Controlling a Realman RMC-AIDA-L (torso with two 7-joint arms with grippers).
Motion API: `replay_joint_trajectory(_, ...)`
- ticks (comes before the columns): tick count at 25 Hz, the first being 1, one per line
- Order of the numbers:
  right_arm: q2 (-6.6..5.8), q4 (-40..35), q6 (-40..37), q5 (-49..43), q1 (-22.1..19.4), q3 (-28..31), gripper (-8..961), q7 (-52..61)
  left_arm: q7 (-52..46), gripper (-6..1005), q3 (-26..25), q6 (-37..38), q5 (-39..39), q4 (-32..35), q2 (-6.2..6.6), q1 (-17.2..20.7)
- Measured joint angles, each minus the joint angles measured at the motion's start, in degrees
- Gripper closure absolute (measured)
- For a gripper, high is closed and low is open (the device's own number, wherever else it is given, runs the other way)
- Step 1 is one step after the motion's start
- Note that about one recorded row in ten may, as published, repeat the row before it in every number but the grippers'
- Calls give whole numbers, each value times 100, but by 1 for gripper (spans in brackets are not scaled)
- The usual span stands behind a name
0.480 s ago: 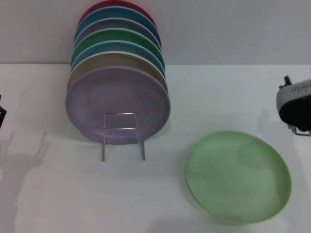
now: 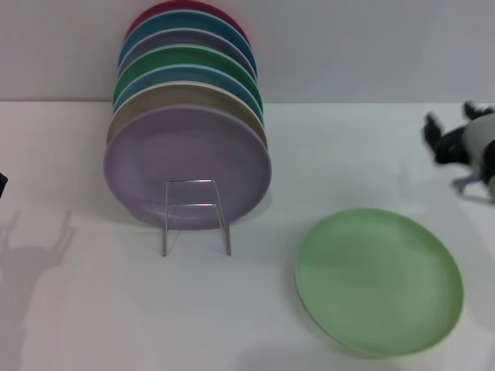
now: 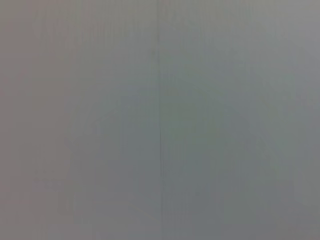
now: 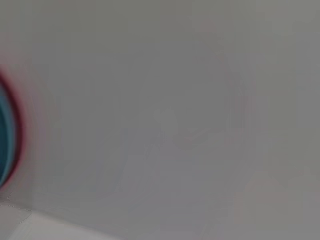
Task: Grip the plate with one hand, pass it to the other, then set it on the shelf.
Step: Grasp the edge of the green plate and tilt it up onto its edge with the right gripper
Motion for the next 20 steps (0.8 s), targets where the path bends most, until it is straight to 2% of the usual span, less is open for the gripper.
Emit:
replay_joint_trajectory(4, 12, -17, 522, -728, 77, 580, 439, 19, 17, 185, -5, 10, -2, -11, 4, 1)
replay_joint_trajectory(7, 14, 30, 471, -1146, 131, 640, 439, 3, 27, 185, -27, -19, -3, 24, 15, -59)
replay_joint_trajectory(9, 17, 213, 94, -1772, 195, 578, 440, 0, 27, 185, -27, -19, -3, 24, 15, -59)
replay_joint_trajectory(10, 17, 213, 94, -1772, 195, 578, 440, 0, 22, 185, -33, -27, -6, 16, 15, -62)
replay_joint_trajectory(13, 21, 427, -672, -2507, 287, 280, 440, 116, 70, 186, -32, -42, -11, -23, 1, -79)
replay_joint_trajectory(15, 5, 473, -1286, -3315, 353, 47, 440, 499, 88, 186, -28, -93, -10, -22, -4, -103)
replay_joint_trajectory(17, -5, 401, -1896, -4453, 396, -210, 440, 1175, 102, 186, -35, -340, -11, -22, -6, -151)
replay_joint_trajectory(18, -11, 158, -2602, -5773, 424, -502, 440, 2089, 105, 186, -35, -386, -11, -26, -6, -157)
replay_joint_trajectory(19, -11, 158, -2602, -5773, 424, -502, 440, 2089, 112, 186, -35, -411, -11, -27, -6, -164)
replay_joint_trajectory(20, -12, -20, -2963, -6345, 447, -622, 439, 2611, 124, 186, -35, -436, -11, -24, -5, -174)
